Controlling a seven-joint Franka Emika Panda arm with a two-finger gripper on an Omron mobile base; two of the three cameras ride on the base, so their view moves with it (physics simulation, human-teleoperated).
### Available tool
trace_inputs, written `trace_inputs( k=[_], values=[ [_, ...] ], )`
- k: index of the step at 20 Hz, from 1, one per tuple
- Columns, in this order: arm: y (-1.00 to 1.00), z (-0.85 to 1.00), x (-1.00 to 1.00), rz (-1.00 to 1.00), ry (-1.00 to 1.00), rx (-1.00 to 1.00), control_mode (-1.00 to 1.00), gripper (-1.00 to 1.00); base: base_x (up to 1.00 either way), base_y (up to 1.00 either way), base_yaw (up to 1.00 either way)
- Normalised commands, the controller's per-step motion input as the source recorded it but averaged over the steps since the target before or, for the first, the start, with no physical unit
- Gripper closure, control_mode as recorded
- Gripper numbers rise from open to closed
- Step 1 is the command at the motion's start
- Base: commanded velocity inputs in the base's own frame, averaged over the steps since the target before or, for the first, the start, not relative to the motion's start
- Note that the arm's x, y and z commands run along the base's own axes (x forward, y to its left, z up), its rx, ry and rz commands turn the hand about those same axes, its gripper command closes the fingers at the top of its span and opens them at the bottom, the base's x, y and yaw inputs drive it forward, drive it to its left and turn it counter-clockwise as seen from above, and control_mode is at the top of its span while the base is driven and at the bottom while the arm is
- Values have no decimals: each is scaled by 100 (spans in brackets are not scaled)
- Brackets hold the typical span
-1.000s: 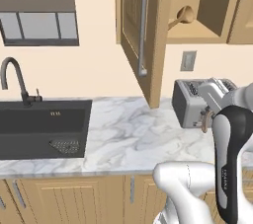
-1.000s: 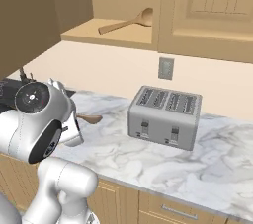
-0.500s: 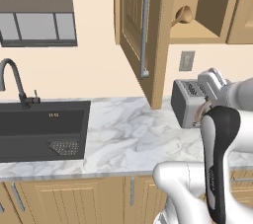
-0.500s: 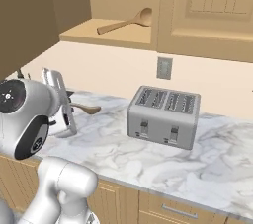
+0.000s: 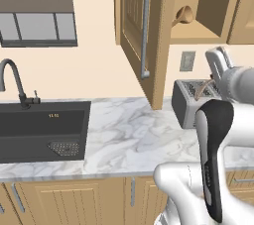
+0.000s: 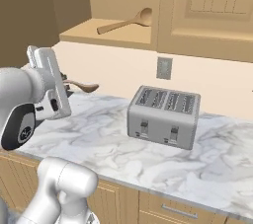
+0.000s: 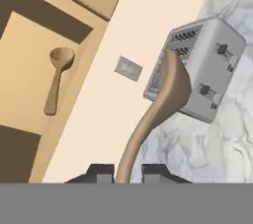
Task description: Organize the utensils by type. Pick up the wooden spoons from the counter and place them in the open cabinet. Then pick up the metallic utensils from the counter and place them in the open drawer.
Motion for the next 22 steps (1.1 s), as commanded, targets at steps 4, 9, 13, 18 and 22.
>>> trace_inputs(
  k=[4, 9, 13, 18, 22],
  values=[
    [0, 81, 21, -3, -6, 0, -100, 100, 0, 0, 0],
    [-1, 79, 25, -4, -3, 0, -100, 100, 0, 0, 0],
    [0, 50, 28, -8, -16, 1, -100, 100, 0, 0, 0],
    [-19, 20, 44, -5, -11, 4, -100, 100, 0, 0, 0],
    [-9, 2, 63, 0, -2, 1, -100, 100, 0, 0, 0]
  ],
)
